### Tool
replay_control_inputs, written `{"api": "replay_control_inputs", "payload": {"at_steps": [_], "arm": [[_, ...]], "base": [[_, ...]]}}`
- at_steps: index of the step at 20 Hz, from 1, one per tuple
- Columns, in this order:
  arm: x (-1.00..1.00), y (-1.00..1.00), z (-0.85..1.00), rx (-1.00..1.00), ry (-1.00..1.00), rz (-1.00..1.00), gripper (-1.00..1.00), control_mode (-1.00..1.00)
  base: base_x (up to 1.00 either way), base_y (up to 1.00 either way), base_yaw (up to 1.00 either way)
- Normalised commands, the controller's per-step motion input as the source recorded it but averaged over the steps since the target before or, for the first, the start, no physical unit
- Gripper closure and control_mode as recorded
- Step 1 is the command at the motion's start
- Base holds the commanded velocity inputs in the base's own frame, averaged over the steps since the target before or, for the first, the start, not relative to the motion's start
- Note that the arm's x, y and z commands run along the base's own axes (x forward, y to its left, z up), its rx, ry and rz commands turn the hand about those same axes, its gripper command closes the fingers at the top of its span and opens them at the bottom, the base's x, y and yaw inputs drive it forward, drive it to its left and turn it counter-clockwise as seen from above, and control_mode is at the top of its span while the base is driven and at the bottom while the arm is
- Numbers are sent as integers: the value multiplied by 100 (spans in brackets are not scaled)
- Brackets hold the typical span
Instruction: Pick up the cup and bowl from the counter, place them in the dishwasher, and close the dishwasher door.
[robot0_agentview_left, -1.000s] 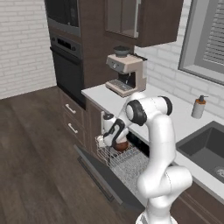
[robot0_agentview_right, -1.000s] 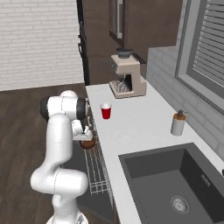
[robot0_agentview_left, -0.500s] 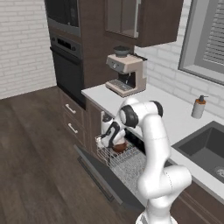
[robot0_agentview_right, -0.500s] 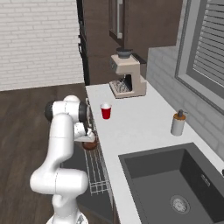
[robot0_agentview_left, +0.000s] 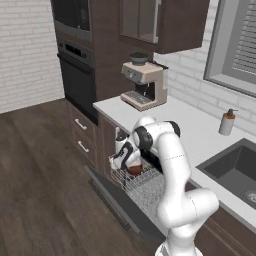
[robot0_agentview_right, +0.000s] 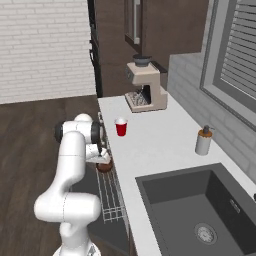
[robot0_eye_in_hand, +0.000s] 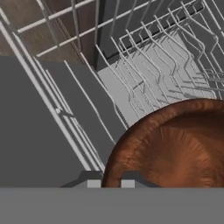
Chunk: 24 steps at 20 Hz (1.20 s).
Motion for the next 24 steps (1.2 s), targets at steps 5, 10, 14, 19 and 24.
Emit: {"api": "replay_control_inputs", "payload": {"at_steps": [5,10,14,19,24], "arm": [[27,0,-40,0,5,0,100,-100],[23,5,-48,0,9,0,100,-100],[5,18,-49,3,12,0,100,-100],[-28,60,-49,4,15,0,-100,-100],[-32,76,-31,1,9,0,-100,-100]], "base": [[0,0,0],[0,0,0],[0,0,0],[0,0,0],[0,0,0]]}}
